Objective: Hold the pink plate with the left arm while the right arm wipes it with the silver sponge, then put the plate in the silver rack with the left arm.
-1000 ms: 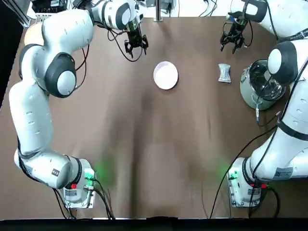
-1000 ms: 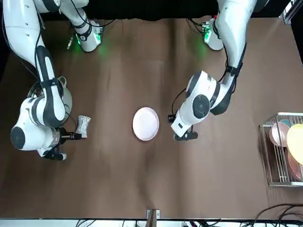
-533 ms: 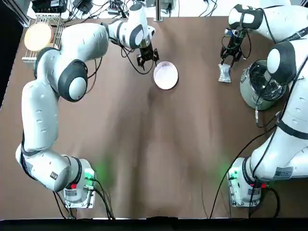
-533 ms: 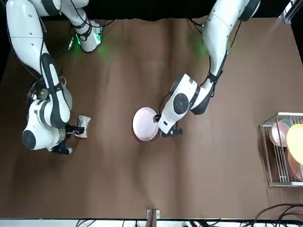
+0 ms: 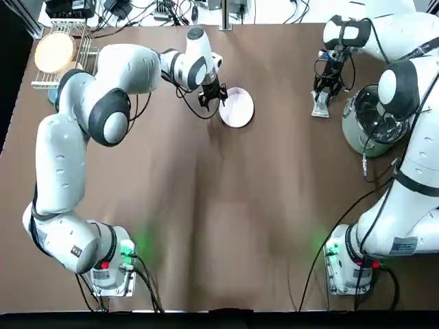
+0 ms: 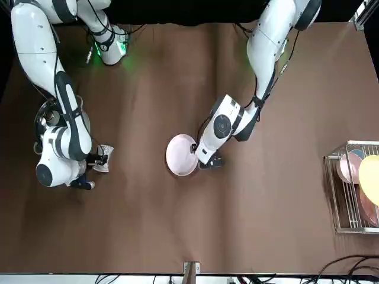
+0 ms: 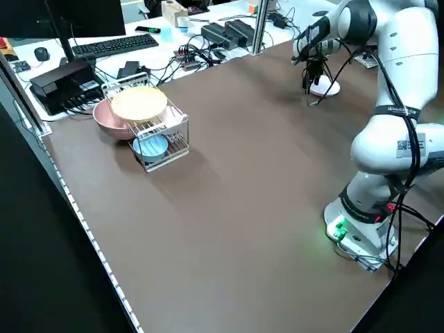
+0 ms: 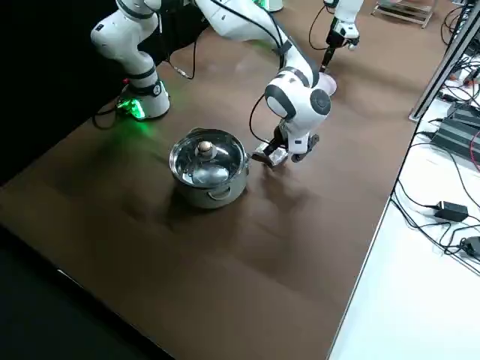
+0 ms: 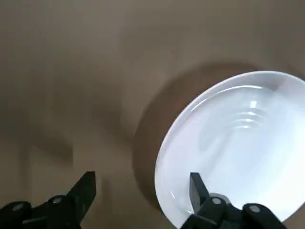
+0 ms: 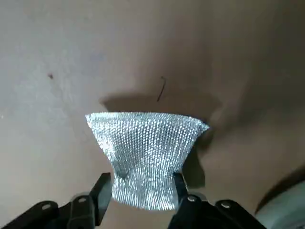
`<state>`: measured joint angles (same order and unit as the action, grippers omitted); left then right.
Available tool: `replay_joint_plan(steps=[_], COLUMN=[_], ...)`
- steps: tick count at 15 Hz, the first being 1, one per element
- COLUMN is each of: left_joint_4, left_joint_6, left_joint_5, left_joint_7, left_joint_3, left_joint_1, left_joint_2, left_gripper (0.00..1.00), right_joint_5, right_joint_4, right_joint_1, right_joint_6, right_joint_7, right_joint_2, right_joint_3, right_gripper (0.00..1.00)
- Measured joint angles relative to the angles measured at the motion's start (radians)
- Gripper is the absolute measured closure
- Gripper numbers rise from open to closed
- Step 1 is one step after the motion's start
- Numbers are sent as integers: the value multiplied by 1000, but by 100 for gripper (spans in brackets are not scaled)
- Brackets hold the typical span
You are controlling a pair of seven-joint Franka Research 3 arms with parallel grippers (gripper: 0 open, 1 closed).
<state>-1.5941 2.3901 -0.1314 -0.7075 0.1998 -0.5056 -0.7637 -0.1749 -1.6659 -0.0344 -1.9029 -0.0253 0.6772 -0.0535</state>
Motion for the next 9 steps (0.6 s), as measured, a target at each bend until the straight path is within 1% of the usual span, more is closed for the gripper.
replay_joint_plan(steps=[1,2,4,5,7,8,9], left_joint_4=[0,0,0,0,0,0,0], left_joint_6=[4,5,19,30,47,49,49], left_joint_5=[0,0,0,0,1,1,1], left_joint_7=[-1,-2,-7,-13,-19,-20,-21], left_joint_3=[0,0,0,-1,-4,-8,-9], left_joint_1=[-1,-2,-2,-5,-17,-21,-21], left_joint_2=[-4,-8,-17,-24,-40,-42,-42], left_gripper=[16,22,24,24,24,26,27], right_joint_5=[0,0,0,0,0,0,0], right_joint_4=[0,0,0,0,0,0,0], right_joint_1=[0,-1,-1,-1,-1,-1,-1], right_joint_6=[-12,-16,-17,-17,-15,-14,-14], right_joint_7=[0,0,0,-1,-2,-2,-2], right_joint_2=[7,13,17,17,17,17,17], right_joint_3=[0,0,0,0,0,0,0], right_gripper=[41,42,52,68,85,91,91])
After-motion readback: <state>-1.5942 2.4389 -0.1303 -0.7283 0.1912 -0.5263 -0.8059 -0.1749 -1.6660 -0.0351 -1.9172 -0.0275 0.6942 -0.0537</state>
